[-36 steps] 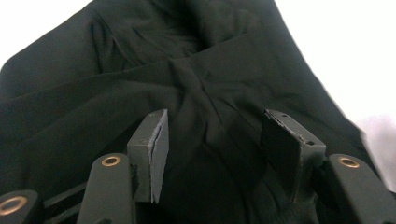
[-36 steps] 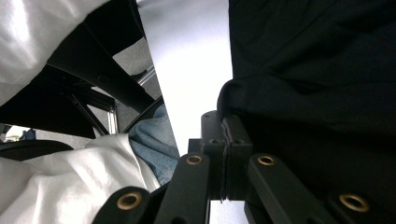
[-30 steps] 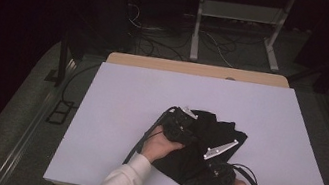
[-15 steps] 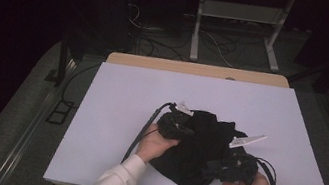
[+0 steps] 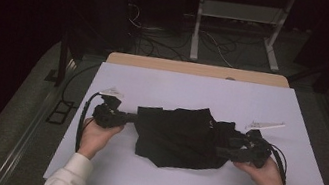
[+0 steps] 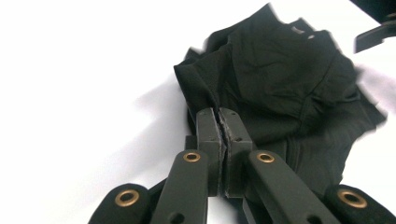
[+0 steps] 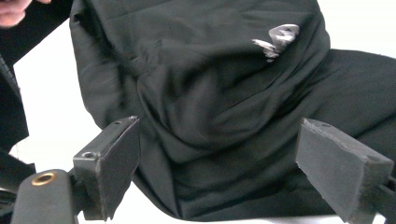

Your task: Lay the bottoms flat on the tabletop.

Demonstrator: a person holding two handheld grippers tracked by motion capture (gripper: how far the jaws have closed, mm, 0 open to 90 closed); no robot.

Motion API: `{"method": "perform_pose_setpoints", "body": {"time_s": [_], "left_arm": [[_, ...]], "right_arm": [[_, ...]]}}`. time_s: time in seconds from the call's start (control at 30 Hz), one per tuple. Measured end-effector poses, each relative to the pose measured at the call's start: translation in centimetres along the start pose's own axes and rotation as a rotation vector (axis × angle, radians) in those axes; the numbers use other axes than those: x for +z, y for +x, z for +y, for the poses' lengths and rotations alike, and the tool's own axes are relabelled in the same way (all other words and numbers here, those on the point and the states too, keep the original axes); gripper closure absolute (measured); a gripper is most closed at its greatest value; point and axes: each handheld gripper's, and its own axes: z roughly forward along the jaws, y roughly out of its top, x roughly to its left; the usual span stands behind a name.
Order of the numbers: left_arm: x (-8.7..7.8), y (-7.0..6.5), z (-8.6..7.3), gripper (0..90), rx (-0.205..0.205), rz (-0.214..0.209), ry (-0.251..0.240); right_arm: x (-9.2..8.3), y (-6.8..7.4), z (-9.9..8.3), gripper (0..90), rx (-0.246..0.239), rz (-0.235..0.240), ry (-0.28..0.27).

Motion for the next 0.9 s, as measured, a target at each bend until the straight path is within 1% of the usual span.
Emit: {"method": "perform_pose_setpoints", "body": {"time_s": [0.03,0.07,0.13,0.2,0.23,0.27,0.3,0.4,0.47,0.57,0.63,0.7,0.77,0.83,0.87,0.9], "left_arm": [[-0.2,0.6,-0.4,87.2,-0.019,0.008,0.0],[-0.4,1.6,-1.2,87.1,-0.044,0.022,0.009],[-0.6,2.1,-1.7,87.1,-0.058,0.026,0.01],[-0.9,2.5,-2.1,87.2,-0.063,0.041,0.016],[-0.9,2.5,-2.1,87.2,-0.063,0.041,0.016],[-1.3,2.9,-2.6,87.1,-0.065,0.064,0.024],[-1.5,3.2,-2.7,87.1,-0.067,0.075,0.025],[-2.2,4.2,-3.4,87.1,-0.106,0.102,0.026],[-2.3,4.7,-3.8,87.1,-0.121,0.111,0.03],[-2.4,5.0,-4.1,87.1,-0.128,0.112,0.033],[-2.2,5.2,-4.3,87.1,-0.139,0.109,0.028],[-2.1,5.2,-4.2,87.1,-0.139,0.108,0.029],[-1.9,5.1,-4.0,87.1,-0.131,0.107,0.03],[-1.7,4.9,-3.7,87.1,-0.116,0.102,0.029],[-1.7,4.9,-3.7,87.1,-0.116,0.102,0.029],[-1.8,4.8,-3.6,87.1,-0.114,0.102,0.028]], "right_arm": [[0.0,-0.2,0.3,13.4,0.0,0.001,-0.003],[0.1,-0.4,0.6,13.2,0.007,0.01,-0.005],[0.2,-0.9,1.3,12.5,0.021,0.007,-0.005],[0.4,-1.3,2.0,12.5,0.032,0.002,-0.013],[0.5,-1.5,2.4,12.5,0.036,-0.005,-0.014],[0.7,-1.7,2.8,12.7,0.043,-0.015,-0.01],[1.0,-1.9,3.2,12.7,0.045,-0.031,-0.002],[1.8,-2.4,4.4,13.7,0.048,-0.036,0.007],[2.5,-2.6,5.5,14.8,0.042,-0.037,0.013],[4.0,-2.9,7.2,18.0,0.03,-0.032,0.02],[5.1,-3.2,8.3,22.1,0.027,-0.026,0.021],[6.3,-3.5,9.4,25.8,0.025,-0.019,0.025],[7.6,-3.9,10.5,29.9,0.032,-0.006,0.026],[9.1,-4.4,11.4,31.9,0.046,-0.009,0.039],[9.8,-4.7,11.7,34.1,0.054,-0.008,0.045],[9.8,-4.7,11.7,34.1,0.054,-0.008,0.045]]}}
